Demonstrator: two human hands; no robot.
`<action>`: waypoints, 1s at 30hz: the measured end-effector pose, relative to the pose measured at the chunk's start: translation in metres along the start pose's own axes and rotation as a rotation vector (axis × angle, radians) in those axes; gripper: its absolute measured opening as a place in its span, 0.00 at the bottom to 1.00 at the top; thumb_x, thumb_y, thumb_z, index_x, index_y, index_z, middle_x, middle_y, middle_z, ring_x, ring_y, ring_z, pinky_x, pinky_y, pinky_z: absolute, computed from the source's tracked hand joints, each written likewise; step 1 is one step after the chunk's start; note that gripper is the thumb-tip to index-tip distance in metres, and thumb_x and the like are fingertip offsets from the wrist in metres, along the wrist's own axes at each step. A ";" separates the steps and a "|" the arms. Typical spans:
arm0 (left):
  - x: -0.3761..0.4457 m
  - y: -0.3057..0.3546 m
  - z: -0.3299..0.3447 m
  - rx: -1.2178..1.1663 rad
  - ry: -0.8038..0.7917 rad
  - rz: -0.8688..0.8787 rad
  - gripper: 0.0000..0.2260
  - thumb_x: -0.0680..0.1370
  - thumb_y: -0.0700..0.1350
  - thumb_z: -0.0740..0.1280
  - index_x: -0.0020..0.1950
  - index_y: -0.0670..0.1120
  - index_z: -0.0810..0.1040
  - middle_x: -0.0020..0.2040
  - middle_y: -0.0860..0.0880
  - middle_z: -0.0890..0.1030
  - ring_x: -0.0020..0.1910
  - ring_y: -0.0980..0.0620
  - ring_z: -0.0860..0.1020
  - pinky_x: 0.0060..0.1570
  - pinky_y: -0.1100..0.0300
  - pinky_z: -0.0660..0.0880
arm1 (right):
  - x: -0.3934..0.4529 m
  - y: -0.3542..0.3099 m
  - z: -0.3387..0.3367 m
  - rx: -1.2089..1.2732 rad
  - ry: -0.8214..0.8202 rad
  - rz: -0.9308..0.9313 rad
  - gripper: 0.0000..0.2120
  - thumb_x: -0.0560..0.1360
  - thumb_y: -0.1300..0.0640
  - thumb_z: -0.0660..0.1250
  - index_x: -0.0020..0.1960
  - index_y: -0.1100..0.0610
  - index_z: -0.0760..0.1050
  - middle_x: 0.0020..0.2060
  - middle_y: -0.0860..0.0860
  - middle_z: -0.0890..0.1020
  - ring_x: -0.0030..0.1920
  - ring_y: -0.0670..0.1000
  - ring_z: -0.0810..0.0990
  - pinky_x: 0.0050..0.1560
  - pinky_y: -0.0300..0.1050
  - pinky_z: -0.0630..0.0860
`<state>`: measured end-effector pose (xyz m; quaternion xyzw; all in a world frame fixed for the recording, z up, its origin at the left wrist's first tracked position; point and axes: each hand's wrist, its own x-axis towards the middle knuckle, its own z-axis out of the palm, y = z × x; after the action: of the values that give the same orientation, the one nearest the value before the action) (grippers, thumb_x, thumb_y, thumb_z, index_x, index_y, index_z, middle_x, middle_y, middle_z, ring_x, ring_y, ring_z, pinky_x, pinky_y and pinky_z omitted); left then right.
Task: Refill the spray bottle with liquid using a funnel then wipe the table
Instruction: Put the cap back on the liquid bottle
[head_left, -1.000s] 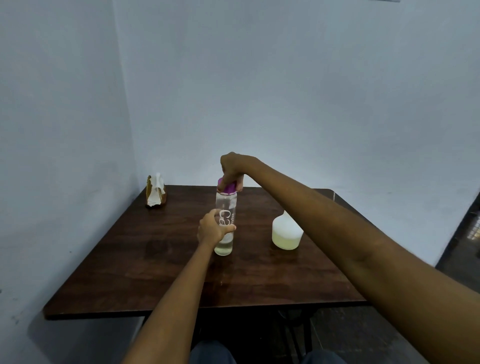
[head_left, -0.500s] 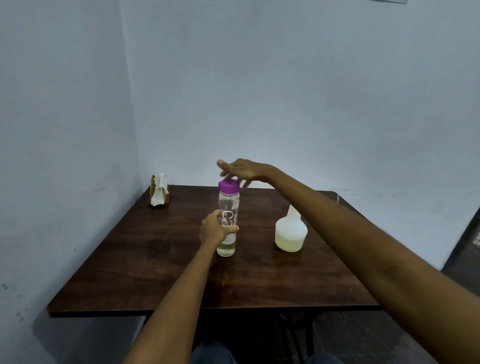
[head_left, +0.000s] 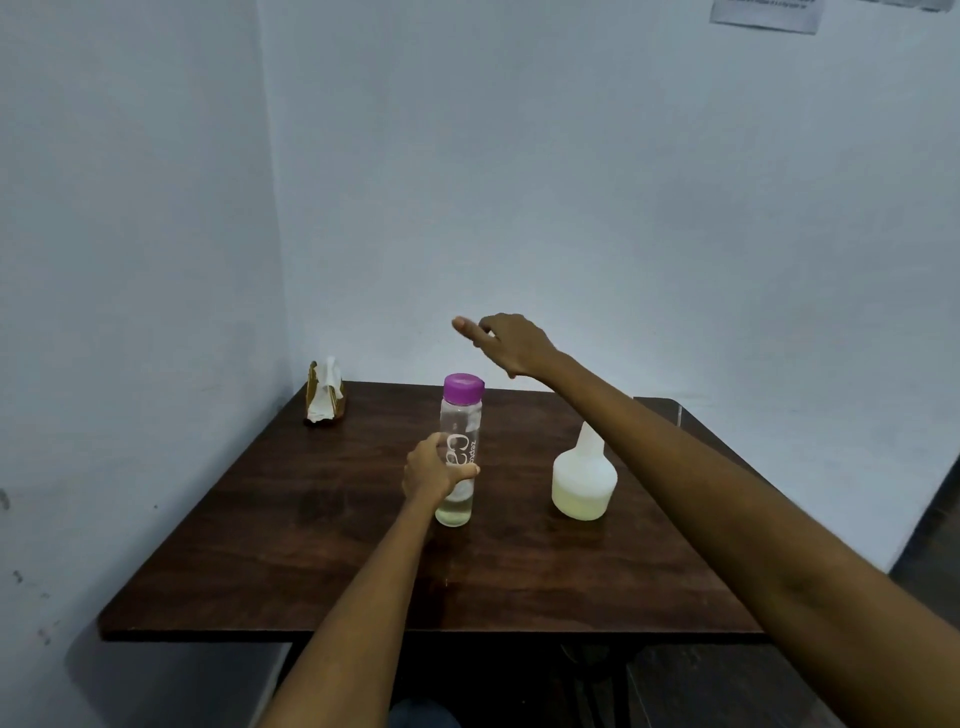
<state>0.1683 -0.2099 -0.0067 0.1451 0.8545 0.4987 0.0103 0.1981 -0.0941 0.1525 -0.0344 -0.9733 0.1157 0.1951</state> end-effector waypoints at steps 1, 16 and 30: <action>0.000 0.000 0.000 -0.002 0.000 0.000 0.25 0.66 0.45 0.77 0.62 0.45 0.76 0.58 0.45 0.81 0.57 0.46 0.80 0.54 0.54 0.76 | 0.001 0.001 0.000 0.020 0.024 -0.010 0.34 0.79 0.37 0.51 0.51 0.68 0.77 0.43 0.62 0.84 0.26 0.48 0.74 0.37 0.41 0.69; 0.003 0.000 0.000 0.006 0.013 -0.001 0.23 0.65 0.47 0.78 0.58 0.46 0.78 0.55 0.46 0.82 0.54 0.46 0.80 0.53 0.55 0.76 | -0.007 0.001 0.023 -0.090 -0.299 -0.317 0.21 0.76 0.57 0.67 0.68 0.60 0.70 0.64 0.58 0.76 0.62 0.57 0.75 0.58 0.41 0.70; -0.003 -0.005 0.009 0.059 0.125 0.047 0.23 0.66 0.51 0.77 0.56 0.46 0.76 0.52 0.46 0.82 0.54 0.45 0.80 0.50 0.55 0.75 | -0.019 -0.011 0.051 -0.137 -0.074 -0.214 0.19 0.75 0.58 0.64 0.65 0.60 0.72 0.58 0.59 0.80 0.57 0.58 0.77 0.57 0.47 0.73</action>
<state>0.1718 -0.2059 -0.0157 0.1340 0.8640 0.4817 -0.0589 0.1951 -0.1183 0.1021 0.0608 -0.9836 0.0284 0.1672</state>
